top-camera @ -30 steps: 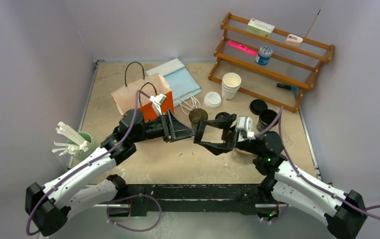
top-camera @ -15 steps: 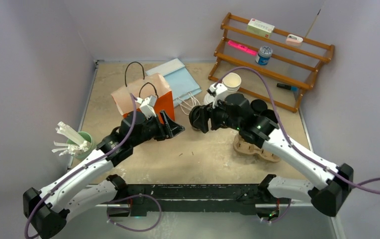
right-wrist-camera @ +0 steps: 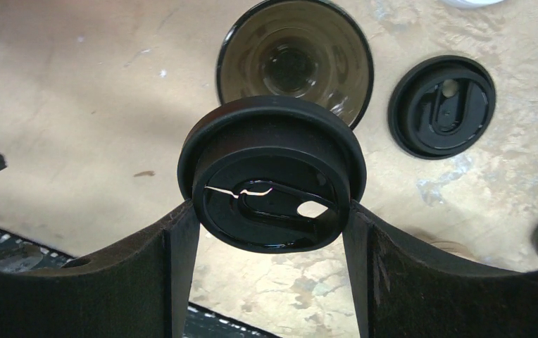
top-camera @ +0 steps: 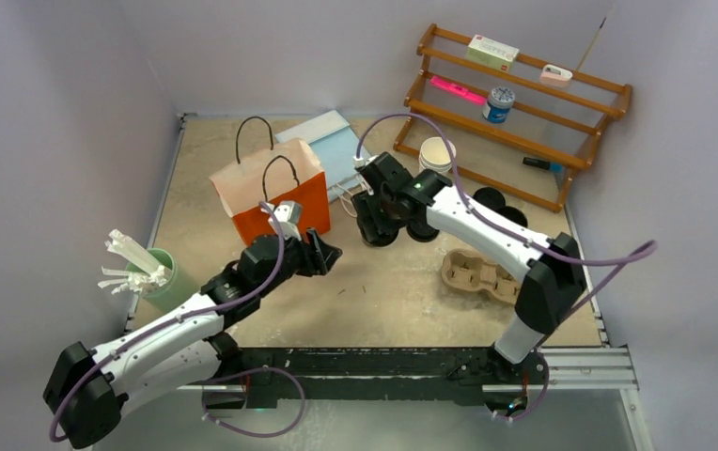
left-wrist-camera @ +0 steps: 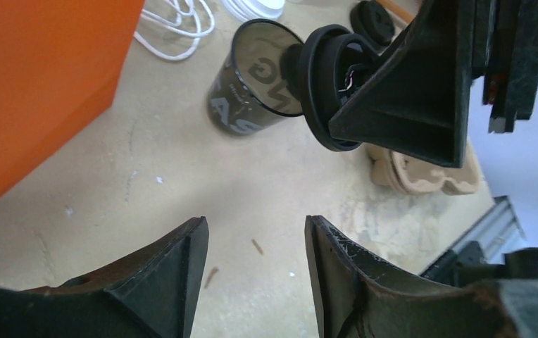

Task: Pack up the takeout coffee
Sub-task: Close the cup lid on the coffee cup.

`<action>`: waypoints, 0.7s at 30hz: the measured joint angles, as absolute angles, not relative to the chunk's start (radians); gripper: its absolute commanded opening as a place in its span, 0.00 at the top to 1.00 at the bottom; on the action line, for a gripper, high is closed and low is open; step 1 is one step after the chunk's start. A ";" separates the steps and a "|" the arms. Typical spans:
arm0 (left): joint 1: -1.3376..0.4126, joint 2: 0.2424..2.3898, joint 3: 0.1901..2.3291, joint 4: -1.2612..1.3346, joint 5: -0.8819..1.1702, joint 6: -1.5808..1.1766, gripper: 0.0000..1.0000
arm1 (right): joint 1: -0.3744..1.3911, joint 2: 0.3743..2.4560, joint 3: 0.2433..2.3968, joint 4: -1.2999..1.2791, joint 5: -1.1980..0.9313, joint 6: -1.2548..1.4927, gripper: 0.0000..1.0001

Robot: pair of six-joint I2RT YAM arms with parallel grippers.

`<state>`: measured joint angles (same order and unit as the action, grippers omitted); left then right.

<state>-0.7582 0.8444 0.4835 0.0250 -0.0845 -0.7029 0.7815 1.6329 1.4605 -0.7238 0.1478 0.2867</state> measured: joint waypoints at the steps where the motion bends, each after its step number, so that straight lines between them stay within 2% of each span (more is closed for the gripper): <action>1: -0.764 0.855 0.467 0.050 -0.102 -0.691 0.45 | 0.784 1.673 1.497 -0.756 0.169 0.284 0.47; 9: -0.787 0.931 0.434 0.181 -0.228 -0.627 0.50 | 0.785 1.849 1.680 -0.868 0.235 0.268 0.46; 21: -0.787 1.014 0.405 0.299 -0.307 -0.623 0.52 | 0.785 1.941 1.765 -0.934 0.241 0.233 0.46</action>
<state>-0.7868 1.0138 0.4053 0.2989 -0.3073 -0.6228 0.7849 1.9408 1.7645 -0.9337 0.2409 0.2333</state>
